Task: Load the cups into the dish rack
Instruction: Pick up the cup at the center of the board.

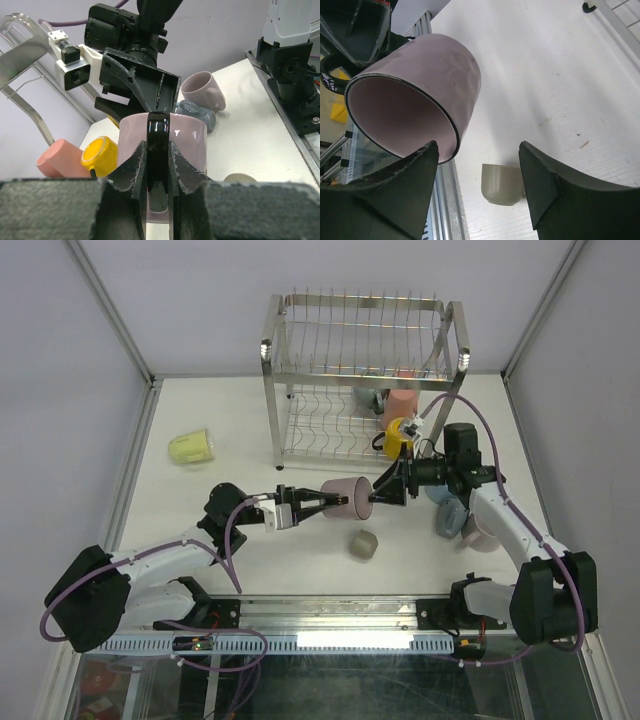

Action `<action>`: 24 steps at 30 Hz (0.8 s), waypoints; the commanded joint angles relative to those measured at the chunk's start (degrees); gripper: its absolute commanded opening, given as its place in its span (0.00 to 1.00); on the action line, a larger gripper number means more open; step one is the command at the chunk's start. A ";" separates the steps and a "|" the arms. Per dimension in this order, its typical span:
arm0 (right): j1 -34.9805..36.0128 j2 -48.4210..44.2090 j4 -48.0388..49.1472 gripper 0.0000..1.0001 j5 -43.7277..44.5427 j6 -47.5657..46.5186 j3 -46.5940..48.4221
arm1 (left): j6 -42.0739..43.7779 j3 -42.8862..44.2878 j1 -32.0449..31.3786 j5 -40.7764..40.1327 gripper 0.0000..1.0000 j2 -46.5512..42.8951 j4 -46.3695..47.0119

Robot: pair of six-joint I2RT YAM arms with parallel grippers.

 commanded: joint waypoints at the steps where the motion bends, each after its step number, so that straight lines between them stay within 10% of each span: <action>1: 1.67 -1.60 7.53 0.67 -3.25 4.35 -1.02 | -0.93 3.78 -0.72 1.56 0.00 1.40 12.28; 16: 4.35 0.06 13.83 0.60 -2.08 8.35 -3.15 | -2.63 5.72 -2.27 2.72 0.00 5.26 13.51; 18: 4.31 0.03 12.74 0.05 -3.64 8.65 -2.36 | -4.07 5.39 -2.36 2.71 0.00 5.70 14.44; 24: 3.89 -0.23 7.94 0.00 -4.24 4.86 -0.01 | -13.83 2.76 -2.36 2.38 0.03 7.87 22.02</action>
